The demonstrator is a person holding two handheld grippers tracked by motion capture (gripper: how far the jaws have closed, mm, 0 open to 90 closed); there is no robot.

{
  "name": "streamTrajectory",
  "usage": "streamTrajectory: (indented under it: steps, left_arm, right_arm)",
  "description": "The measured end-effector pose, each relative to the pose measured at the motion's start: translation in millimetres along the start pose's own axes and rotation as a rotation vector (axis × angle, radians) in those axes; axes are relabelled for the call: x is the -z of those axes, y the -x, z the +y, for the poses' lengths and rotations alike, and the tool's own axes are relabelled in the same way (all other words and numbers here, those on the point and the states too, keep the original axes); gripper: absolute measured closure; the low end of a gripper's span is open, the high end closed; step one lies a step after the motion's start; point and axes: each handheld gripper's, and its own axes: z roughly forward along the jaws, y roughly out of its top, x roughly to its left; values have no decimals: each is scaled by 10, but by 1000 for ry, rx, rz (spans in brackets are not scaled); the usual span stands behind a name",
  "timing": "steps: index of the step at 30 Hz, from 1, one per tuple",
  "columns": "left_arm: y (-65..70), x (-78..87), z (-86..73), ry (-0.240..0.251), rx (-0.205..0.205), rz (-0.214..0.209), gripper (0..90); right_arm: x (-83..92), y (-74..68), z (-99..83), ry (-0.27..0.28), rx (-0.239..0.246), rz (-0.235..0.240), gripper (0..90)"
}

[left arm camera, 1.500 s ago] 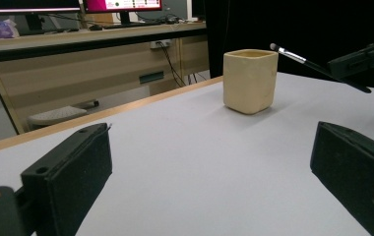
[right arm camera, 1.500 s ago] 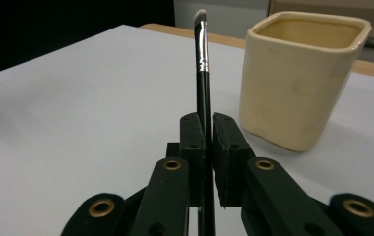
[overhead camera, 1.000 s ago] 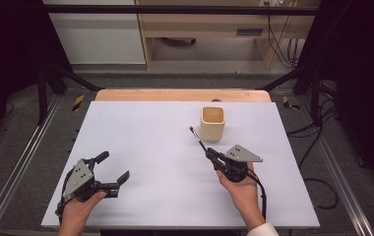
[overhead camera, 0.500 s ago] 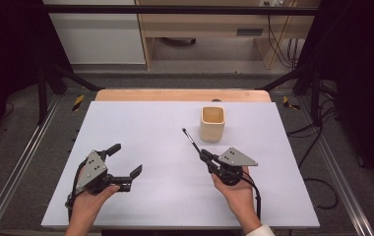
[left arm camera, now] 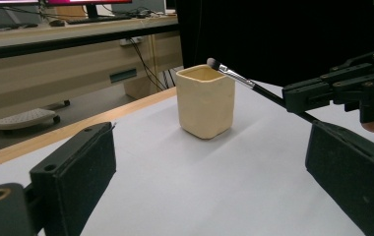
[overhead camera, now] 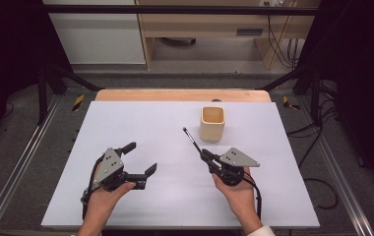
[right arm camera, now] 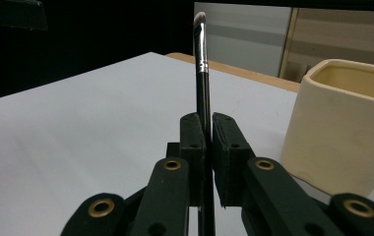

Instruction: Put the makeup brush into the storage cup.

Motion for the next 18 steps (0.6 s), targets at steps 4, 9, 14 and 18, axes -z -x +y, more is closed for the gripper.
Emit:
streamTrajectory:
  steps: [4, 9, 14, 18]
  left_arm:
    - [13, -13, 14, 2, -3, -1, 45]
    - [-5, -4, 10, -5, -2, 4, 46]
    - [-28, 7, 7, 0, 12, 8, 48]
    - [-27, -18, 18, -7, 17, 4, 54]
  right_arm:
    - [4, 1, 0, 2, 1, -2, 837]
    - [-4, -12, 0, 4, 2, 2, 837]
    - [-8, -20, 0, 5, 5, 3, 837]
    - [-3, -27, 6, 8, 8, 5, 837]
